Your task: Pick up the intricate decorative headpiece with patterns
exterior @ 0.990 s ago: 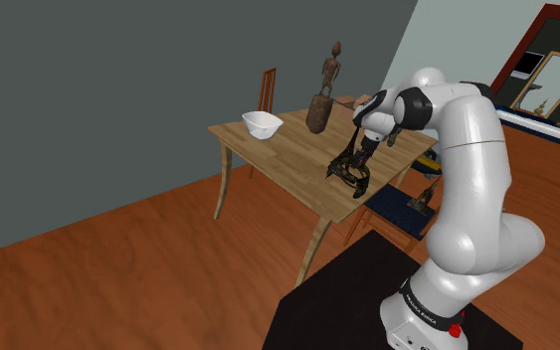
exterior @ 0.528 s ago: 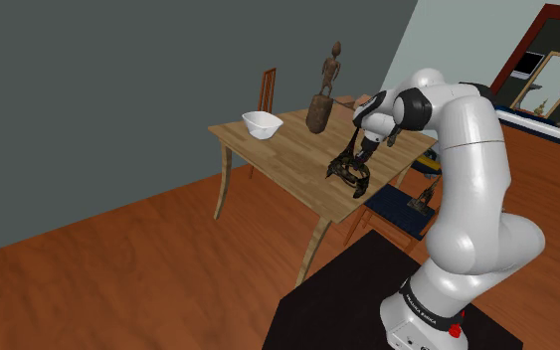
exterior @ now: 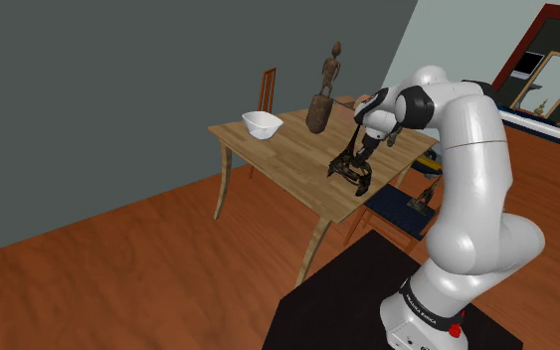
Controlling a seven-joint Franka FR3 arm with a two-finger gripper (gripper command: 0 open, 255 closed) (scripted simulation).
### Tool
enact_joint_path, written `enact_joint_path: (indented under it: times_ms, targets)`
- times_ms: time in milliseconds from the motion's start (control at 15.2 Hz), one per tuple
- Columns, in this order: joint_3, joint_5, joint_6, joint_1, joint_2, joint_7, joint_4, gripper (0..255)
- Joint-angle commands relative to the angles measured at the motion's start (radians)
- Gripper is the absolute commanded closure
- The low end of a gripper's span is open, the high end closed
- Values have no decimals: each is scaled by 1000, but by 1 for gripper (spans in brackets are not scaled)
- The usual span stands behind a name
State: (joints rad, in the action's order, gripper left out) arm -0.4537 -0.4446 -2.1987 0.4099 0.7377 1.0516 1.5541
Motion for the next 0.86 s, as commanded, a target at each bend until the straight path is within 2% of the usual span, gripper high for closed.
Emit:
enact_joint_path:
  times_ms: [0, 792]
  targets:
    - [-7, 9, 19, -5, -18, -6, -2, 255]
    - [-35, 46, 110, -20, -90, -32, -26, 255]
